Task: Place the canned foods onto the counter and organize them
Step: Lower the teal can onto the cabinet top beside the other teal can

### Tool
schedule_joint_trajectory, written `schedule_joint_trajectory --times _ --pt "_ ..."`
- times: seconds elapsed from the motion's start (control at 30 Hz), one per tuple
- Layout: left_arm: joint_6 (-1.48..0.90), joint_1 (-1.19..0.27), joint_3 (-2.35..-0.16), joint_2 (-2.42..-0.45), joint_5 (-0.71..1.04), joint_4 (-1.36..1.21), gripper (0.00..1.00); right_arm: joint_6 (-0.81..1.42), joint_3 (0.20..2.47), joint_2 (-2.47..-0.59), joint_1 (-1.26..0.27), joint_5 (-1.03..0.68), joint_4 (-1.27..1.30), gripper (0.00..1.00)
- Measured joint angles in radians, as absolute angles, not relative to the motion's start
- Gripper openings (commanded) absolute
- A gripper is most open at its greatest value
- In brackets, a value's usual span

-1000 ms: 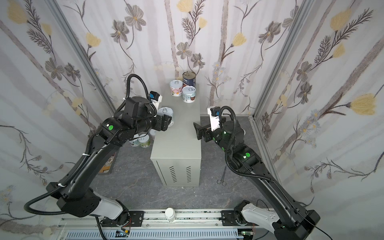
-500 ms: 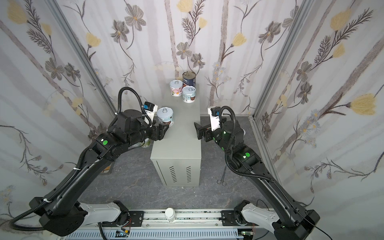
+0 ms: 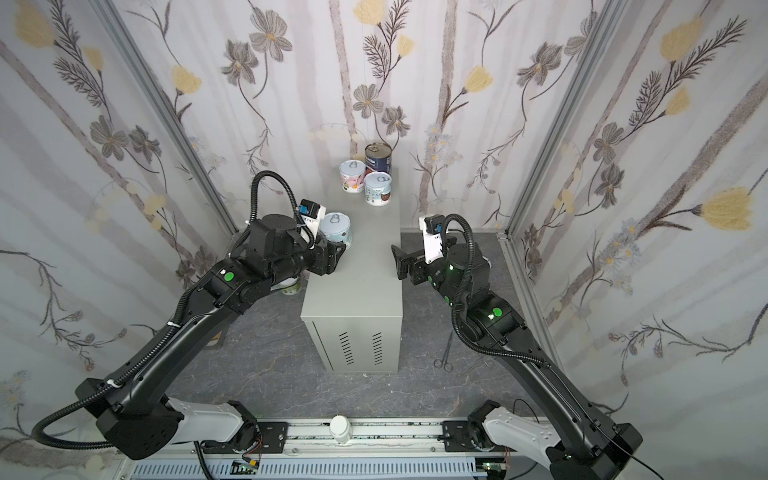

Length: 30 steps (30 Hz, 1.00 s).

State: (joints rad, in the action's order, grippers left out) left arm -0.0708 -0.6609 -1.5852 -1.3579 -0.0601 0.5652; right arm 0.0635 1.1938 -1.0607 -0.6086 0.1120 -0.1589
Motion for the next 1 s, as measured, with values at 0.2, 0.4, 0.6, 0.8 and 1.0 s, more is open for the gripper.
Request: schedule_joint_trajectory --times 0.2,0.4,0.6,0.8,1.0 --pt "-0.071 -0.64 -1.621 -1.396 -0.083 0.548 0.72 0.063 1.178 -1.061 -0.609 0.115 -0.159 1.0" --pt "-0.07 -0.616 -1.661 -1.436 -0.081 0.529 0.72 0.063 1.177 -1.063 -0.609 0.115 -0.159 1.0" --pt "-0.059 -0.601 -1.724 -1.509 -0.059 0.529 0.71 0.062 1.177 -1.064 -0.608 0.115 -0.159 1.0" --pt "-0.048 -0.574 -1.819 -1.598 -0.035 0.537 0.69 0.062 1.165 -1.063 -0.608 0.115 -0.159 1.0" --pt "-0.039 -0.54 -1.881 -1.664 -0.025 0.546 0.69 0.062 1.159 -1.057 -0.608 0.118 -0.158 1.0"
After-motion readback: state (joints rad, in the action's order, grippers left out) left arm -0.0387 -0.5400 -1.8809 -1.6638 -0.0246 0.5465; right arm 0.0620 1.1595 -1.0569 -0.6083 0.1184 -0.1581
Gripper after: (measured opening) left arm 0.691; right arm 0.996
